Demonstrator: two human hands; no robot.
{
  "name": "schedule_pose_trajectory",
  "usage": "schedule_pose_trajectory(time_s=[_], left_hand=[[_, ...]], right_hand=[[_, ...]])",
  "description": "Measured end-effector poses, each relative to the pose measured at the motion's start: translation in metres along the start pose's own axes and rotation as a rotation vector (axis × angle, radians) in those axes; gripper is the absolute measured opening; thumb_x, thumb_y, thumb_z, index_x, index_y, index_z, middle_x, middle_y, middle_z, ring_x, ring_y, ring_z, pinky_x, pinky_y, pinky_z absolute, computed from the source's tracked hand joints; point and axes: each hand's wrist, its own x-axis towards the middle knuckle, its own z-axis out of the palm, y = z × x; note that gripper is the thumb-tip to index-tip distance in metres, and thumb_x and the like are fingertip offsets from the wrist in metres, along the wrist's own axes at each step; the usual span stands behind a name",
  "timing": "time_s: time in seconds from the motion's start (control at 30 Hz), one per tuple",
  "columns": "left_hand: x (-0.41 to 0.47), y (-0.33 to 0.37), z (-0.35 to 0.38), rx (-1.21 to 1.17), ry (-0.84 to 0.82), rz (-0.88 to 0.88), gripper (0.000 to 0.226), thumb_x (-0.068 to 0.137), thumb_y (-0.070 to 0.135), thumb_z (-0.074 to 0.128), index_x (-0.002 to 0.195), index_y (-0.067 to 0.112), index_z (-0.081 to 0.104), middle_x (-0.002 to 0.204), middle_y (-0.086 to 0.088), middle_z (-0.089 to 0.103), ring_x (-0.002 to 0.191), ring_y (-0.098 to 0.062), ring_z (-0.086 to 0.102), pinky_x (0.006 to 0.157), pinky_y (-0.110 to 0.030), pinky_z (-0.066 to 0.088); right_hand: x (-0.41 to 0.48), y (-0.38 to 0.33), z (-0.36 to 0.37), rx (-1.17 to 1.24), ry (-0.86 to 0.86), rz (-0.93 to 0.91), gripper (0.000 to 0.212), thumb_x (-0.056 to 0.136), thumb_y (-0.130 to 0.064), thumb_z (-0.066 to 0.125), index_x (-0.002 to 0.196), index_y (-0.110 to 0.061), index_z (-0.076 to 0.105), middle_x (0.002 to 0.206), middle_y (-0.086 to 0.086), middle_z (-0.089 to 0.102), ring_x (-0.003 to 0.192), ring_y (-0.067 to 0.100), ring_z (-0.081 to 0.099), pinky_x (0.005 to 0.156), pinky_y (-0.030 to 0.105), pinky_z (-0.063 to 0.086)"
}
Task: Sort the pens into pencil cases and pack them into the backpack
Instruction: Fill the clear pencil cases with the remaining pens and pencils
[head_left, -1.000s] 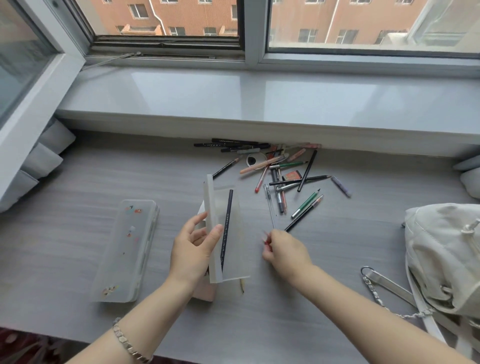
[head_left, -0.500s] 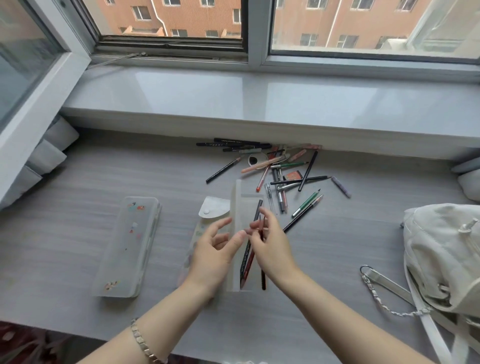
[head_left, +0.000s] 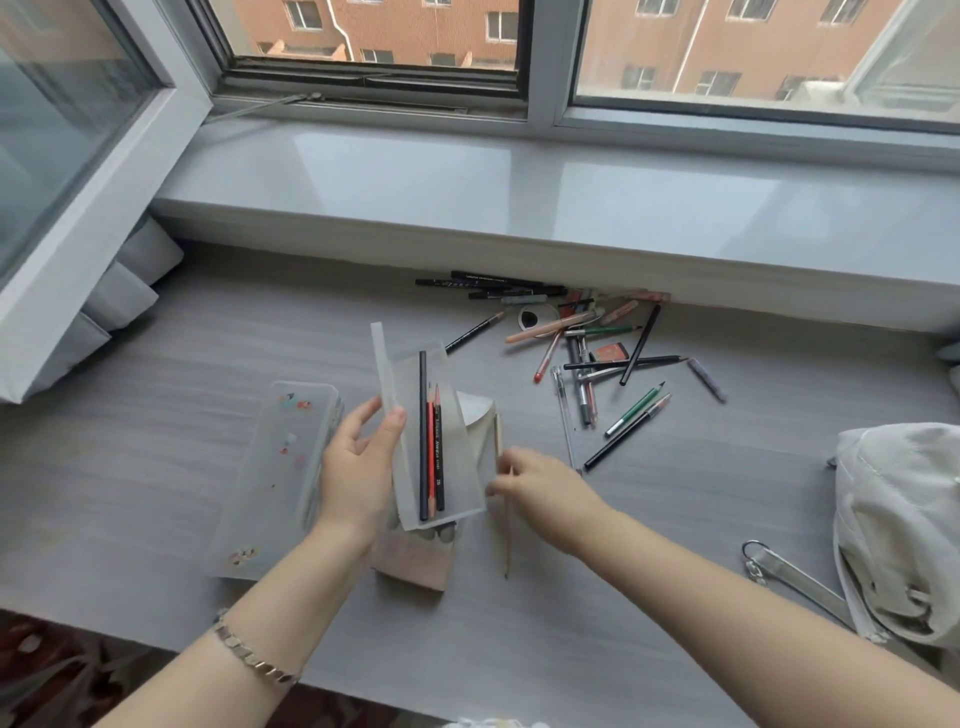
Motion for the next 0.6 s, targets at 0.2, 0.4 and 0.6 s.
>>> schedule_pose_trajectory(time_s=[0.2,0.4,0.6], left_hand=[[-0.003,-0.002,0.004,-0.003,-0.026,0.004,0.039,0.091,0.022,0.055,0.128,0.015,0.049,0.083,0.012,0.062,0.069,0.002,0.062,0.073,-0.025,0.049],[-0.005,0.000,0.016,0.028,-0.063,0.026,0.041,0.090,0.025,0.055,0.129,0.013,0.049,0.086,0.013,0.061,0.081,-0.003,0.059,0.080,-0.027,0.049],[-0.008,0.008,0.029,0.041,-0.088,0.051,0.041,0.092,0.026,0.053,0.131,0.014,0.048,0.082,0.017,0.059,0.076,0.004,0.057,0.067,-0.016,0.044]], right_hand=[[0.009,0.001,0.015,-0.385,-0.123,-0.240,0.036,0.070,0.009,0.054,0.103,-0.004,0.058,0.104,0.017,0.048,0.086,0.033,0.052,0.050,0.032,0.038],[0.002,0.013,0.005,-0.487,-0.225,-0.382,0.018,0.064,0.001,0.064,0.078,-0.010,0.066,0.095,0.011,0.056,0.080,0.029,0.055,0.048,0.027,0.042],[-0.021,0.042,-0.003,-0.363,0.058,-0.676,0.029,0.065,-0.018,0.072,0.082,-0.018,0.049,0.079,-0.001,0.062,0.073,0.020,0.055,0.052,0.025,0.049]])
